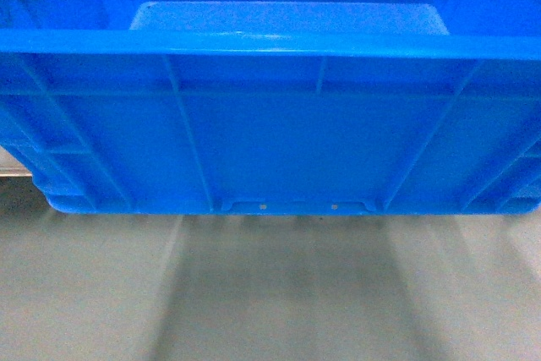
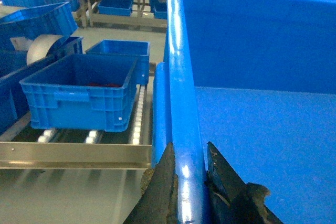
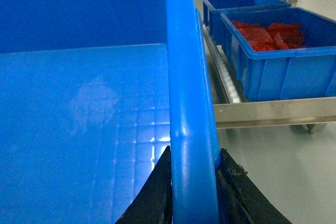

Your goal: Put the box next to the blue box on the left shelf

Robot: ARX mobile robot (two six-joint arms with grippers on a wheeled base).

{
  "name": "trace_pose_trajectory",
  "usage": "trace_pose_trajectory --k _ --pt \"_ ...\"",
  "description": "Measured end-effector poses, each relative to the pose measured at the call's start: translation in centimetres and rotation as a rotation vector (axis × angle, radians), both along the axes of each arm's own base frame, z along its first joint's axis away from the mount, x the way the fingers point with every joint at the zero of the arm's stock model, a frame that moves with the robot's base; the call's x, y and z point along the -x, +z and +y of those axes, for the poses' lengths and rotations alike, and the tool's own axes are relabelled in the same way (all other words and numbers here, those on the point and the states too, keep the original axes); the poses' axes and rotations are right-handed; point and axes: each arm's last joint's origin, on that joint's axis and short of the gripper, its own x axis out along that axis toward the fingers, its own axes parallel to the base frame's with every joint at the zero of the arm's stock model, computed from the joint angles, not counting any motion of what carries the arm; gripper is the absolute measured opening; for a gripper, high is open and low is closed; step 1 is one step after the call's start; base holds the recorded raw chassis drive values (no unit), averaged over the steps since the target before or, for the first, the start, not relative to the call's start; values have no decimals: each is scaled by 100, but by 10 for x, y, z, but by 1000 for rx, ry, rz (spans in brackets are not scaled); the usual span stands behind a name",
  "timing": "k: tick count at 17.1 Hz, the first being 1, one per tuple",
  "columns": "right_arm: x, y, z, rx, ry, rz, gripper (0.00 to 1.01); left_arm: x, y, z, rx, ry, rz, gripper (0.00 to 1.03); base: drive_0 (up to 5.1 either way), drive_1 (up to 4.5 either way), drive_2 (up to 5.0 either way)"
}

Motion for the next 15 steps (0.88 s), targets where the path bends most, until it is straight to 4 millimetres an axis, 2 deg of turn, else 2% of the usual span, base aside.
trace_pose_trajectory --k 15 --pt "0 0 0 0 0 3 16 0 -1 0 -1 0 3 9 0 0 0"
